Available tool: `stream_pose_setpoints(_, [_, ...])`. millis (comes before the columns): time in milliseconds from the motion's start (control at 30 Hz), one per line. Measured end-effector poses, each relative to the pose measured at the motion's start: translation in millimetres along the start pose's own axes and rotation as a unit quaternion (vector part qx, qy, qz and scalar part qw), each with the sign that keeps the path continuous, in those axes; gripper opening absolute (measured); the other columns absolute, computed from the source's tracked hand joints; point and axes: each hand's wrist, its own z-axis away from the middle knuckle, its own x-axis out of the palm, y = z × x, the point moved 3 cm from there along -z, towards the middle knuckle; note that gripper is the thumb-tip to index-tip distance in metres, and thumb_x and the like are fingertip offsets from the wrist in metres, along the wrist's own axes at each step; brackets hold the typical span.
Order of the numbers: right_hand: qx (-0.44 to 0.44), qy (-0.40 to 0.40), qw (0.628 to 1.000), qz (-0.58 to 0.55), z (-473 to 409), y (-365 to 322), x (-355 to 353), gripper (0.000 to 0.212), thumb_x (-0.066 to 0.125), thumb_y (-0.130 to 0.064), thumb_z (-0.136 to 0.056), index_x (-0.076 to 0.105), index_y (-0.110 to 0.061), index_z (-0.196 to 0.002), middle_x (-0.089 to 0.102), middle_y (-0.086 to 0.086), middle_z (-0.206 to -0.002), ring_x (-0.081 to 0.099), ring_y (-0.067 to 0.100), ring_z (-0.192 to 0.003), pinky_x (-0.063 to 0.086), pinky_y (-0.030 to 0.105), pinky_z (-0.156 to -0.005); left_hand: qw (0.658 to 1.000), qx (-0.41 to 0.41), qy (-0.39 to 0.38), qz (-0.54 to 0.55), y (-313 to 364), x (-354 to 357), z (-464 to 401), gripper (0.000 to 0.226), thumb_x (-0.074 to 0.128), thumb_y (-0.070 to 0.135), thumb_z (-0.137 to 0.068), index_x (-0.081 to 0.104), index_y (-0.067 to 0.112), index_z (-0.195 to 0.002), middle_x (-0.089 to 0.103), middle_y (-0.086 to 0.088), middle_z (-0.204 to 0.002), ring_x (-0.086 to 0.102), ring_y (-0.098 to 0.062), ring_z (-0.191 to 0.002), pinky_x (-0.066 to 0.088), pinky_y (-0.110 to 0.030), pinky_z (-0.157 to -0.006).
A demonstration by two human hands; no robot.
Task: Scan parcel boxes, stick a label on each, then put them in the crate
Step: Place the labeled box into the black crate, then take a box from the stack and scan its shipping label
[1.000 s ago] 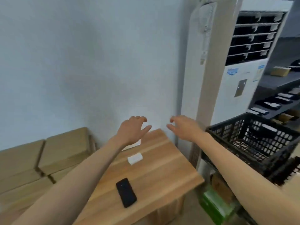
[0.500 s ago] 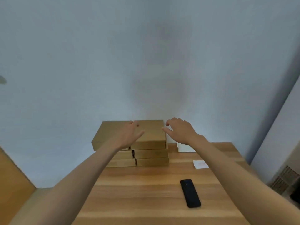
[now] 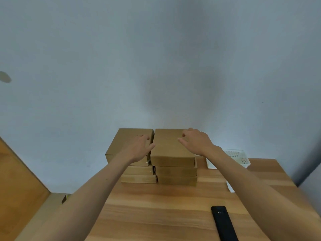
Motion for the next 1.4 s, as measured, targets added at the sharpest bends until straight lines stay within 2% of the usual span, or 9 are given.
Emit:
stream_pose_setpoints(233, [0.074, -0.043, 0.996, -0.007, -33, 29, 52, 0.039, 0.040, -0.046, -0.105, 0.059, -0.013, -0.111, 0.063, 0.008, -0.113, 0.058, 0.026, -0.099, 0.048, 0.042, -0.089, 0.998, -0.044, -0.042, 0.035, -20, 58, -59, 0.054, 0.044, 0.050, -0.104, 0.047, 0.015, -0.146, 0.057, -0.003, -0.139, 0.060, -0.018, -0.107, 0.048, -0.035, -0.088])
stream_pose_setpoints(467, [0.160, -0.083, 0.983, -0.025, -48, 61, 109, 0.044, 0.037, -0.046, -0.105, 0.057, -0.009, -0.118, 0.057, 0.010, -0.115, 0.057, 0.030, -0.107, 0.046, 0.041, -0.084, 0.992, -0.074, -0.098, 0.038, -55, 118, -100, 0.060, 0.045, 0.053, -0.102, 0.046, 0.013, -0.146, 0.064, -0.007, -0.131, 0.062, -0.027, -0.113, 0.054, -0.042, -0.092])
stream_pose_setpoints(633, [0.199, -0.105, 0.974, -0.039, -54, 82, 145, 0.050, 0.037, -0.048, -0.105, 0.050, -0.007, -0.132, 0.055, 0.014, -0.128, 0.054, 0.033, -0.116, 0.048, 0.045, -0.091, 0.989, -0.094, -0.093, 0.063, -64, 148, -127, 0.067, 0.049, 0.052, -0.101, 0.041, 0.007, -0.150, 0.062, -0.012, -0.131, 0.063, -0.030, -0.110, 0.054, -0.042, -0.088])
stream_pose_setpoints(733, [0.227, -0.101, 0.964, -0.095, -60, 94, 166, 0.054, 0.041, -0.052, -0.103, 0.049, -0.006, -0.130, 0.056, 0.014, -0.129, 0.057, 0.033, -0.114, 0.048, 0.046, -0.091, 0.984, -0.127, -0.075, 0.101, -69, 163, -140, 0.060, 0.053, 0.050, -0.100, 0.049, 0.005, -0.140, 0.062, -0.012, -0.128, 0.061, -0.032, -0.110, 0.054, -0.043, -0.089])
stream_pose_setpoints(867, [0.266, -0.101, 0.943, -0.176, -64, 106, 190, 0.060, 0.048, -0.054, -0.100, 0.045, -0.004, -0.134, 0.058, 0.013, -0.129, 0.058, 0.032, -0.114, 0.050, 0.046, -0.094, 0.983, -0.142, -0.058, 0.099, -67, 177, -147, 0.045, 0.056, 0.045, -0.100, 0.056, 0.004, -0.118, 0.064, -0.008, -0.106, 0.061, -0.032, -0.098, 0.051, -0.039, -0.078])
stream_pose_setpoints(1067, [0.337, -0.096, 0.856, -0.381, -54, 115, 214, 0.084, 0.057, -0.064, -0.092, 0.039, -0.005, -0.149, 0.050, 0.007, -0.148, 0.049, 0.027, -0.134, 0.043, 0.047, -0.111, 0.970, -0.181, -0.058, 0.150, -59, 192, -148, 0.066, 0.064, 0.039, -0.097, 0.044, -0.008, -0.138, 0.059, -0.023, -0.133, 0.053, -0.040, -0.124, 0.045, -0.044, -0.095])
stream_pose_setpoints(1200, [0.333, -0.070, 0.841, -0.421, -45, 116, 213, 0.068, 0.060, -0.054, -0.095, 0.045, -0.006, -0.141, 0.057, 0.003, -0.136, 0.053, 0.024, -0.127, 0.045, 0.041, -0.108, 0.953, -0.189, -0.065, 0.226, -58, 191, -140, 0.076, 0.065, 0.036, -0.098, 0.029, 0.001, -0.155, 0.048, -0.018, -0.150, 0.046, -0.035, -0.137, 0.041, -0.041, -0.109])
stream_pose_setpoints(1300, [0.333, -0.065, 0.830, -0.443, -28, 117, 211, 0.070, 0.062, -0.055, -0.093, 0.046, -0.006, -0.141, 0.058, 0.003, -0.137, 0.054, 0.023, -0.128, 0.046, 0.042, -0.108, 0.940, -0.193, -0.071, 0.272, -60, 191, -125, 0.072, 0.067, 0.036, -0.096, 0.034, 0.007, -0.153, 0.051, -0.014, -0.148, 0.049, -0.032, -0.135, 0.043, -0.041, -0.110])
stream_pose_setpoints(1400, [0.315, -0.052, 0.836, -0.447, 2, 113, 203, 0.055, 0.062, -0.047, -0.097, 0.051, -0.010, -0.137, 0.060, -0.003, -0.129, 0.056, 0.018, -0.122, 0.044, 0.028, -0.094, 0.933, -0.190, -0.064, 0.300, -58, 191, -100, 0.073, 0.068, 0.038, -0.096, 0.035, 0.009, -0.154, 0.052, -0.010, -0.147, 0.051, -0.028, -0.132, 0.044, -0.043, -0.111])
